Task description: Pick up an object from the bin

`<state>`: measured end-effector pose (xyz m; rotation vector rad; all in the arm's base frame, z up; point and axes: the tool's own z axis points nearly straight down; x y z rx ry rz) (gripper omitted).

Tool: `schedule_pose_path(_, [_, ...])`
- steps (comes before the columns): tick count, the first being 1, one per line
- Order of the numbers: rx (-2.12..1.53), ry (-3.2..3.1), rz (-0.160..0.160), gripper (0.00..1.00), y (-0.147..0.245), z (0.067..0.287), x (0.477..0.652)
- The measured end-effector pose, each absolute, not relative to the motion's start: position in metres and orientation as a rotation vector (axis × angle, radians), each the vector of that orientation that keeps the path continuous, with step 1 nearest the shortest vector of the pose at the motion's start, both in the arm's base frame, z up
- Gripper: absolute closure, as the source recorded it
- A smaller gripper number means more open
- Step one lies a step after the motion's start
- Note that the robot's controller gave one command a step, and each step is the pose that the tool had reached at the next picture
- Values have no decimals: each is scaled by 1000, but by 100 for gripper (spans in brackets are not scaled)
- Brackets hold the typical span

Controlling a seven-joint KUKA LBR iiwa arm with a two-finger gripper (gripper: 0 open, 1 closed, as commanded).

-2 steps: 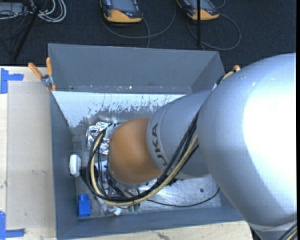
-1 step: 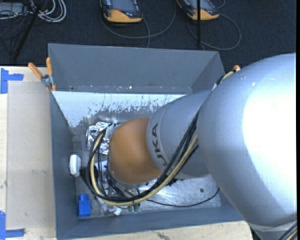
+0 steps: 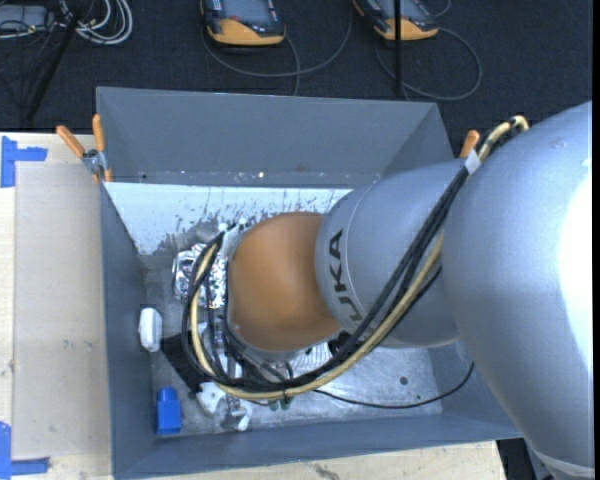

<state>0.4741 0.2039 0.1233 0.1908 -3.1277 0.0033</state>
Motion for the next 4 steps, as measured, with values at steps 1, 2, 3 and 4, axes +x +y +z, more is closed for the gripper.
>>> schedule_pose_path(1, [211, -3130, 3, 0, 205, 191, 476])
schedule_pose_path(2, [224, -3145, -6, 0, 197, 176, 488])
schedule_pose_path(3, [184, -3139, -2, 0, 191, 113, 491])
schedule_pose_path(4, [164, -3135, 0, 0, 191, 100, 493])
